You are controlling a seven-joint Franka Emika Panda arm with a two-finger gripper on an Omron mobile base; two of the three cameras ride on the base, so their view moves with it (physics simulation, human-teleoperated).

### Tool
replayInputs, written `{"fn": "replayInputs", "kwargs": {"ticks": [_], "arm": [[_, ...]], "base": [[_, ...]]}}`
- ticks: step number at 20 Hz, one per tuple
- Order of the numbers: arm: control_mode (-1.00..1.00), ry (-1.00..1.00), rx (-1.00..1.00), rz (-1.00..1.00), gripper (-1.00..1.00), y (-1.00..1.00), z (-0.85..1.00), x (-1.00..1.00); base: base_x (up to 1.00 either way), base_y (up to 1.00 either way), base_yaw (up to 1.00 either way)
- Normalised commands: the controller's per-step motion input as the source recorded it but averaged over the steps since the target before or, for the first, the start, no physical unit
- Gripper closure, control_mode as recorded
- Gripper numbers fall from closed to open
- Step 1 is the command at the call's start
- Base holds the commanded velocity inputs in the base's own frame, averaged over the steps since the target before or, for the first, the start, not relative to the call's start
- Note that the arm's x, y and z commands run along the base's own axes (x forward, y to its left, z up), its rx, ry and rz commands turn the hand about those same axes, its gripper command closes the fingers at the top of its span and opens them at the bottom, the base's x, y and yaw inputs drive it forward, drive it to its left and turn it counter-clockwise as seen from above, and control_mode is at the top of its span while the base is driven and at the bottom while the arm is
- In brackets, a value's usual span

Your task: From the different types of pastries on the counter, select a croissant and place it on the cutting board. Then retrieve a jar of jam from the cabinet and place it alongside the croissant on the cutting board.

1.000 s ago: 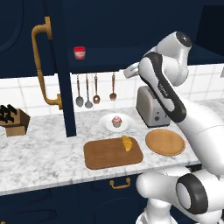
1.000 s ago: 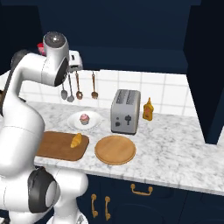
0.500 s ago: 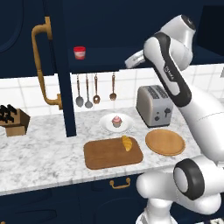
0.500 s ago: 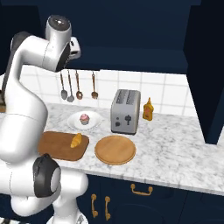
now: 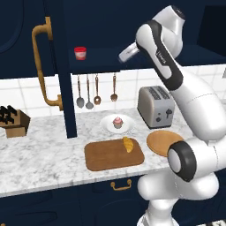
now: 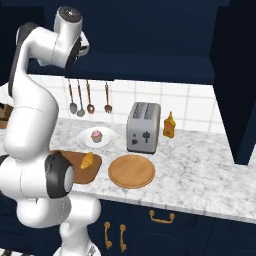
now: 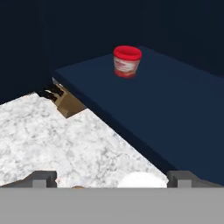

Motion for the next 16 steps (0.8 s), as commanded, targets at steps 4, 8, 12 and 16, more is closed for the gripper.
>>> {"fn": "replayInputs", "kwargs": {"ticks": [4, 8, 12, 16], "arm": [[-1.0, -0.22, 0.0, 0.1, -1.0, 0.35, 0.04, 0.27], [-1.0, -0.1, -0.01, 0.16, -1.0, 0.36, -0.02, 0.01], [-1.0, -0.04, 0.0, 0.0, -1.0, 0.25, 0.07, 0.17], [-1.0, -0.06, 0.0, 0.0, -1.0, 0.04, 0.0, 0.07]], "base": [[0.0, 0.0, 0.0], [0.0, 0.0, 0.0], [0.0, 0.0, 0.0], [0.0, 0.0, 0.0]]}}
